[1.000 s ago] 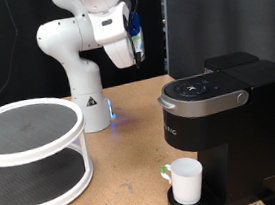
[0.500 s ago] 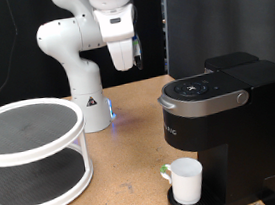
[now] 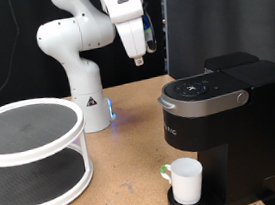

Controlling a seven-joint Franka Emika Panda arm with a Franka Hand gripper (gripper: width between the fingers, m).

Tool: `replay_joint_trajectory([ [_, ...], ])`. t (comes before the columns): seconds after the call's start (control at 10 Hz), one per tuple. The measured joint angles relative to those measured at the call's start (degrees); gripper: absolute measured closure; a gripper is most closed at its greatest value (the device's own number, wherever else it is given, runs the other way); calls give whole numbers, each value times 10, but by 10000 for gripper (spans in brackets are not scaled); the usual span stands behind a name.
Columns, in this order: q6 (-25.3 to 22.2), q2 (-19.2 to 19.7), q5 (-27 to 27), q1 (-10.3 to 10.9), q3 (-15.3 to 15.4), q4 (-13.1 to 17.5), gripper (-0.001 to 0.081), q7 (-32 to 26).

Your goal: Make a cup of coffee with the keurig machine

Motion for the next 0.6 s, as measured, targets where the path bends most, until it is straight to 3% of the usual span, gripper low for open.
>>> replay_joint_trajectory([
  [0.3,-7,6,-16,0,10,11,4,3],
  [0.6,14,10,10,4,29,51,4,37],
])
